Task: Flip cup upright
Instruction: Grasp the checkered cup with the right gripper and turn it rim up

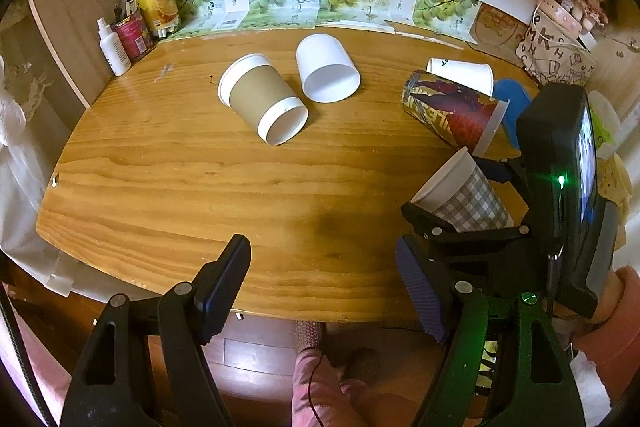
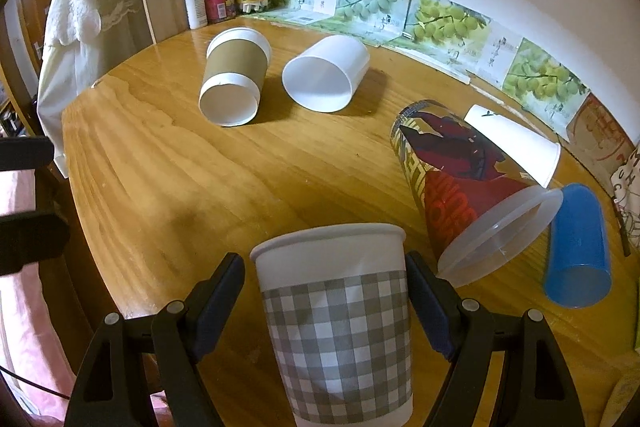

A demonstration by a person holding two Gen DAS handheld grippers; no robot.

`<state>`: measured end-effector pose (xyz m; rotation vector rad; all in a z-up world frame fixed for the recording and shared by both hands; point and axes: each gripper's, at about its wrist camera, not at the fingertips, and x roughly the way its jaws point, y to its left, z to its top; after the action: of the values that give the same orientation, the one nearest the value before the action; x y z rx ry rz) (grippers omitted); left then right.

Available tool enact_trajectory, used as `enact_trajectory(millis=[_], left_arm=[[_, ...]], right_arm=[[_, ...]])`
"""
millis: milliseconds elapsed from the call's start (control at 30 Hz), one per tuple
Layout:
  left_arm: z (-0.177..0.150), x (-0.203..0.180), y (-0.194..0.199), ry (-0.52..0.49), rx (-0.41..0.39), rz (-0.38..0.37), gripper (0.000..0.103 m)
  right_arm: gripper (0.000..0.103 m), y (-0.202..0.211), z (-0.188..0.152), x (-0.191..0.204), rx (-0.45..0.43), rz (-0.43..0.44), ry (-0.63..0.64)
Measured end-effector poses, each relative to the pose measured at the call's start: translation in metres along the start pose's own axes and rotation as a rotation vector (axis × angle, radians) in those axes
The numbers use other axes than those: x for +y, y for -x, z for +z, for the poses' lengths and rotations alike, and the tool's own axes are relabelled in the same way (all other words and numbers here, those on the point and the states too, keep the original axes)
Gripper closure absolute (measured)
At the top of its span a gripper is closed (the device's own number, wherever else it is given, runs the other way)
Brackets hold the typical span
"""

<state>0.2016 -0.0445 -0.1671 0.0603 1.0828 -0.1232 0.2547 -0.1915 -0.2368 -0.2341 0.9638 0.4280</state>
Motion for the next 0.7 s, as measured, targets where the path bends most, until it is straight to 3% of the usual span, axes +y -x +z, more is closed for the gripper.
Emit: enact_trajectory(millis=[367, 700], left_arm=[[0.002, 0.003, 0.002, -0.015, 0.007, 0.011, 0.025], [-0.002, 0.008, 0.006, 0.005, 0.002, 0.019, 0.025]], right_arm=[[0.029, -0.003, 0.005, 0.0, 0.009, 0.037, -0.046], [0.03, 0.009, 0.007, 0.007, -0.047, 0.04, -0.038]])
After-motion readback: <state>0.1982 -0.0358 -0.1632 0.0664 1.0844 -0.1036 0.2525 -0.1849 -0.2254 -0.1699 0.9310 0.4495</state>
